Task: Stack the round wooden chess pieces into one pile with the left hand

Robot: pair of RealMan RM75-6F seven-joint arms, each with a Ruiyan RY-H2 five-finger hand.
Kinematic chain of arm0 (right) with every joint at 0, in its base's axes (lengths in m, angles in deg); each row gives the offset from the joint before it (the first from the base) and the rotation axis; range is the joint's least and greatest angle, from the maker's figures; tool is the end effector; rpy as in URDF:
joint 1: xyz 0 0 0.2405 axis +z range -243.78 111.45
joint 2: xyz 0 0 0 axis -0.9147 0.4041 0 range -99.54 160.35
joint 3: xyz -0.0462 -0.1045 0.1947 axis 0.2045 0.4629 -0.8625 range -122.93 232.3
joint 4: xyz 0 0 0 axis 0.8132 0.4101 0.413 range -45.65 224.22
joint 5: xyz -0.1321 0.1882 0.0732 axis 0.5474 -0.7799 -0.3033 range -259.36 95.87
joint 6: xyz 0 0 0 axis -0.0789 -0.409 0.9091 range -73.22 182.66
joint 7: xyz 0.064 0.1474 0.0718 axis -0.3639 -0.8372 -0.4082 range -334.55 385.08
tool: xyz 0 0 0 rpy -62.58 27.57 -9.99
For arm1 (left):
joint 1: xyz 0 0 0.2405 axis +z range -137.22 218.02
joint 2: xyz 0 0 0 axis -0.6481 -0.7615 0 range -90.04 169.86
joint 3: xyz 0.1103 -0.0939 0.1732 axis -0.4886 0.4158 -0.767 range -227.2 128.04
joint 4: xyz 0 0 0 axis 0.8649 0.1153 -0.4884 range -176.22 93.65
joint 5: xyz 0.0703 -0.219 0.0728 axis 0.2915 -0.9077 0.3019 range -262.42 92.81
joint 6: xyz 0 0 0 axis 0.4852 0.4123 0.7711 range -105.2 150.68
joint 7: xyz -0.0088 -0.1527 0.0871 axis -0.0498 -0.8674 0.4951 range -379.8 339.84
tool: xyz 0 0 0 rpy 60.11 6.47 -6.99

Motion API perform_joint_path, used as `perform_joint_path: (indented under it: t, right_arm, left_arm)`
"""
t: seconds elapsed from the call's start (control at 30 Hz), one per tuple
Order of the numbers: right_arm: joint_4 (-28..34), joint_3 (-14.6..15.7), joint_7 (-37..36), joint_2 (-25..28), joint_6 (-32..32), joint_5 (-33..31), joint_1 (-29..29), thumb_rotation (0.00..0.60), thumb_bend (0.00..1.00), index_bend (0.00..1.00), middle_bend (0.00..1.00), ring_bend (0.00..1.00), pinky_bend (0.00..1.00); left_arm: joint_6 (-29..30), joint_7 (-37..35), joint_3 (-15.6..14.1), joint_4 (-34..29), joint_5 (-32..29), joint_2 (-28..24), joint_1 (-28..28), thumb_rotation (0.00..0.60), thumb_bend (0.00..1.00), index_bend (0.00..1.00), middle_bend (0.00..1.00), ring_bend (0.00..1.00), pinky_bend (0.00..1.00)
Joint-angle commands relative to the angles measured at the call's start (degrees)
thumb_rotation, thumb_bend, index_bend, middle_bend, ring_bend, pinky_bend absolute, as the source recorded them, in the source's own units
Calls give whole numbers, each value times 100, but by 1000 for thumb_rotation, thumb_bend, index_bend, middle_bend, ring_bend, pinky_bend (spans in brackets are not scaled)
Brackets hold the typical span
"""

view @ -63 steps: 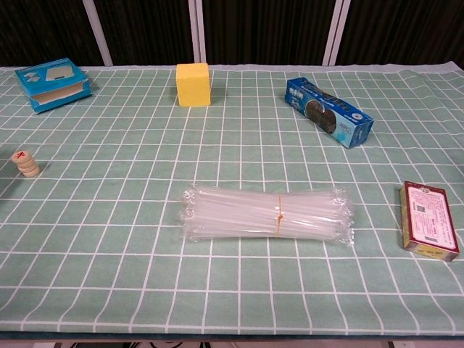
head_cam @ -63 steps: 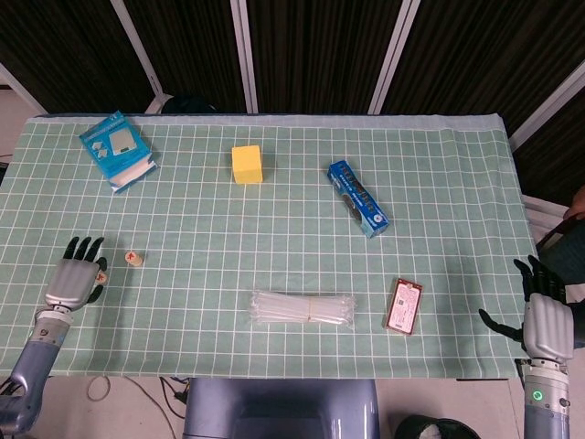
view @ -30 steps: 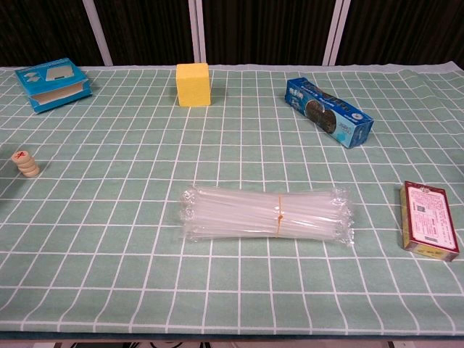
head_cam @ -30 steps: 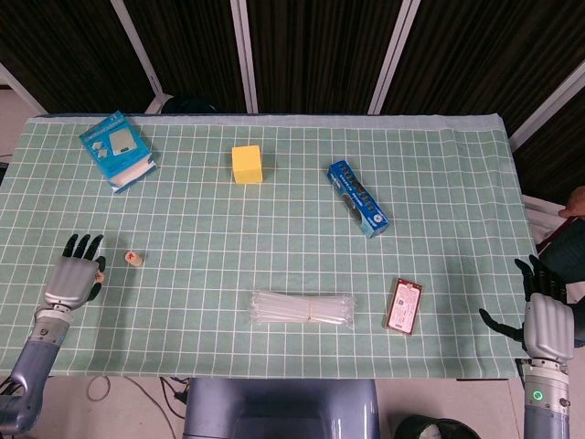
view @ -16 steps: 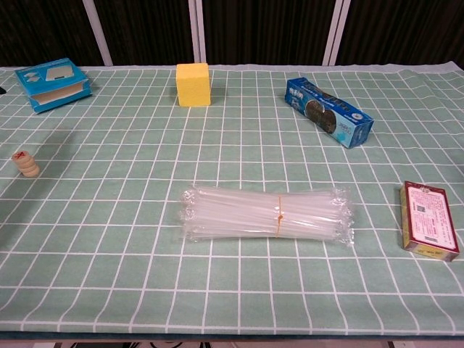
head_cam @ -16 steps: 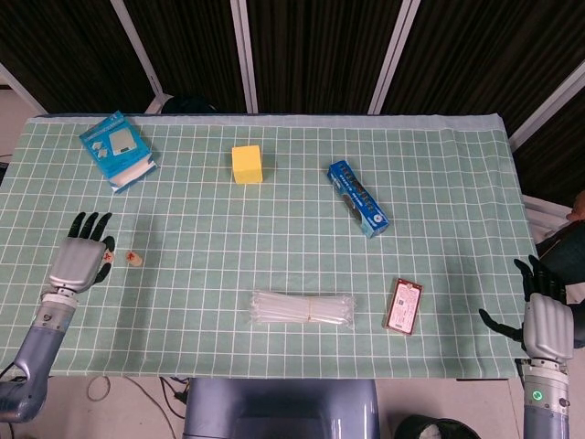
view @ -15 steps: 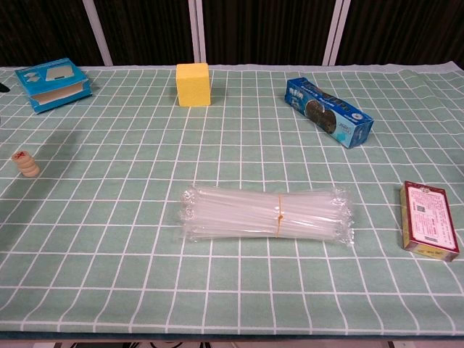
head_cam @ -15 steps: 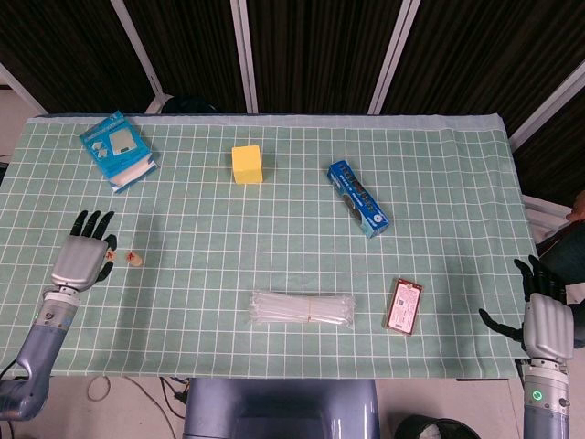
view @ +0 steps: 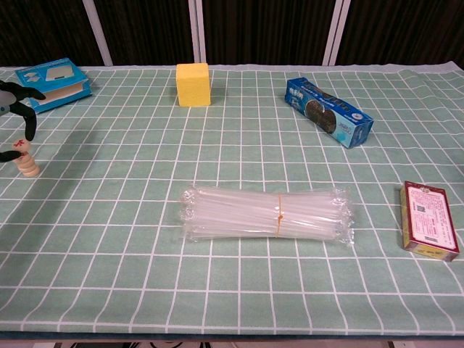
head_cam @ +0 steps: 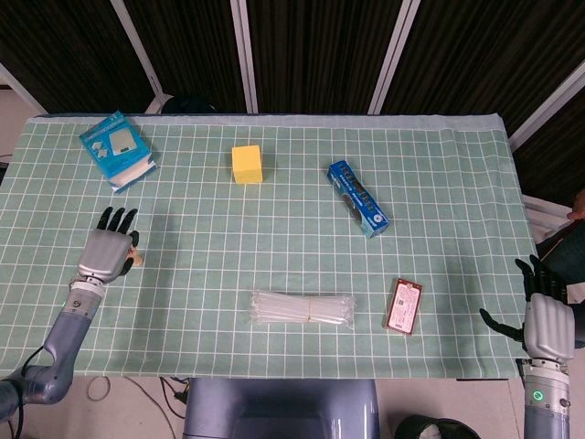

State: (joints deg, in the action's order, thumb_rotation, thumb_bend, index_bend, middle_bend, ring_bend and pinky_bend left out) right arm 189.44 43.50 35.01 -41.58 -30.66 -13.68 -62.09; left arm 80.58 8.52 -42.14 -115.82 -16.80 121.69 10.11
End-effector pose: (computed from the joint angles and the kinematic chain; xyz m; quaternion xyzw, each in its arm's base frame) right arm -0.2876 -0.2316 0.1009 0.4555 -0.4695 0.3879 0.6493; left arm -0.2617 0.3576 0.0088 -0.7395 -0.2847 -0.2181 0.5696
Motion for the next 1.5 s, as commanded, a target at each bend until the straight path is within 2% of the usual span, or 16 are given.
perform_joint_path:
  t: [0.03, 1.5]
  right_arm:
    - [-2, 0, 1, -1, 2, 0, 1, 600, 266, 118, 49, 0, 0]
    - [-1, -9, 14, -6, 15, -35, 3, 600, 266, 118, 50, 0, 0]
  left_arm:
    - [34, 10, -29, 62, -24, 45, 4, 600, 305, 490, 52, 0, 0]
    - [139, 0, -228, 101, -22, 53, -26, 600, 305, 449, 51, 0, 0]
